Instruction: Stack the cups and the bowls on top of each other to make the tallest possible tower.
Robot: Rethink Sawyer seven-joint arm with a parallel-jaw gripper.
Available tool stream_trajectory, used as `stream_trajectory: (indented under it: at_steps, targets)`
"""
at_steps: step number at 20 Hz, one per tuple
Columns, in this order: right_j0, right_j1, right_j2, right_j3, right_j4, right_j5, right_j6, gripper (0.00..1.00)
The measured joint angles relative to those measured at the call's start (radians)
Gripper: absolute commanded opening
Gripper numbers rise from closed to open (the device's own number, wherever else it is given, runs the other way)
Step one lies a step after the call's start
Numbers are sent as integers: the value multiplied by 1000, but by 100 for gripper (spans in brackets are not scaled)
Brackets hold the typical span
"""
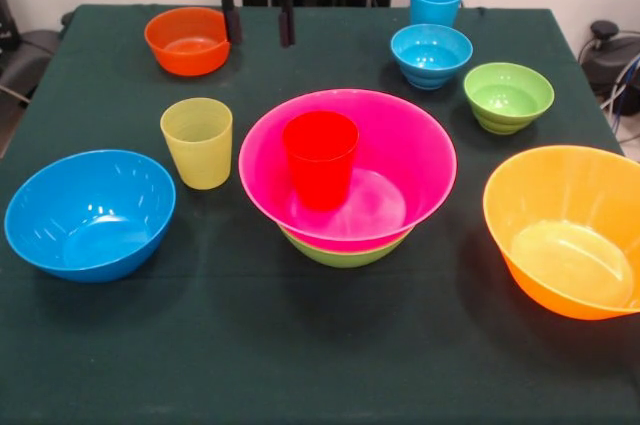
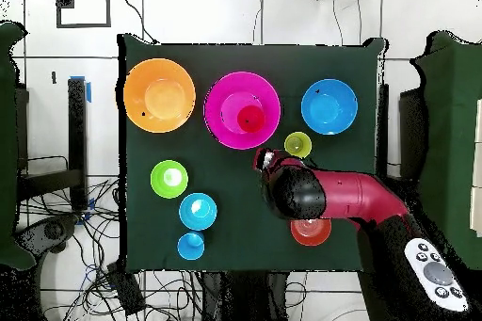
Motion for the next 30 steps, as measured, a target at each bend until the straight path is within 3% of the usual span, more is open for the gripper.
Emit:
stream_trajectory:
  at_steps: [8, 21, 30]
  targets:
    - [-2, 27, -5, -7, -105, 35, 0, 100]
    - [-13, 221, -80, -36, -226, 34, 0, 100]
    - [-11, 217, -90, -72, -294, 41, 0, 100]
